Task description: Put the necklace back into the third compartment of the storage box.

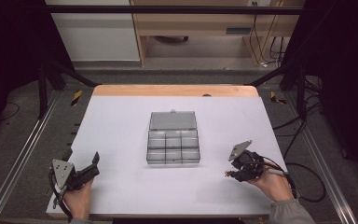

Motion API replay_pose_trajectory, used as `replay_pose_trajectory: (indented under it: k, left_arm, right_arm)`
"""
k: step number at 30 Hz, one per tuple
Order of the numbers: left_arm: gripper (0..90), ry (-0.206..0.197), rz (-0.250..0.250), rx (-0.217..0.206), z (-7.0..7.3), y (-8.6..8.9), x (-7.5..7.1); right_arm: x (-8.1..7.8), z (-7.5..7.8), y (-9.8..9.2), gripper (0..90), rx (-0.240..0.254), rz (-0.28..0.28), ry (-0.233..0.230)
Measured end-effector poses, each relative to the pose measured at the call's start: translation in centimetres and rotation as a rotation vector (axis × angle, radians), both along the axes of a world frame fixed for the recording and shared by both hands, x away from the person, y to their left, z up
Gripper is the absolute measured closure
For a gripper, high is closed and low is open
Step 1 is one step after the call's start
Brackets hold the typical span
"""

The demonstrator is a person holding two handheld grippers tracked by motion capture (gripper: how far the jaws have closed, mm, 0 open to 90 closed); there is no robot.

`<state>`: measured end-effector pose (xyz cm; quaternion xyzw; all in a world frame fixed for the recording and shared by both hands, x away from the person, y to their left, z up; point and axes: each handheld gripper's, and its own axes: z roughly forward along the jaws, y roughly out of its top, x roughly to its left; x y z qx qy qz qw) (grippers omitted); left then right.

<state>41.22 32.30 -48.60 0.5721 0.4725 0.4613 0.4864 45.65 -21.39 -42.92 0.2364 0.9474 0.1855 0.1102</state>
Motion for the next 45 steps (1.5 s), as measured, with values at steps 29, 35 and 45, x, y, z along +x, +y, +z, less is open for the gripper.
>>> replay_pose_trajectory:
  k: [29,35,45]
  left_arm:
    - [6.5,0.008,0.002,0.011,0.0,-0.1,0.1]
    - [6.6,0.010,0.002,0.011,0.0,-0.1,0.1]
    - [6.8,0.015,0.005,0.015,0.0,-0.2,0.2]
  right_arm:
    - [2.8,-1.5,2.6,64.0,-0.165,0.029,0.191]
    - [3.0,-1.7,3.0,63.0,-0.183,0.025,0.207]
    - [3.3,-1.7,3.3,73.5,-0.205,0.062,0.238]
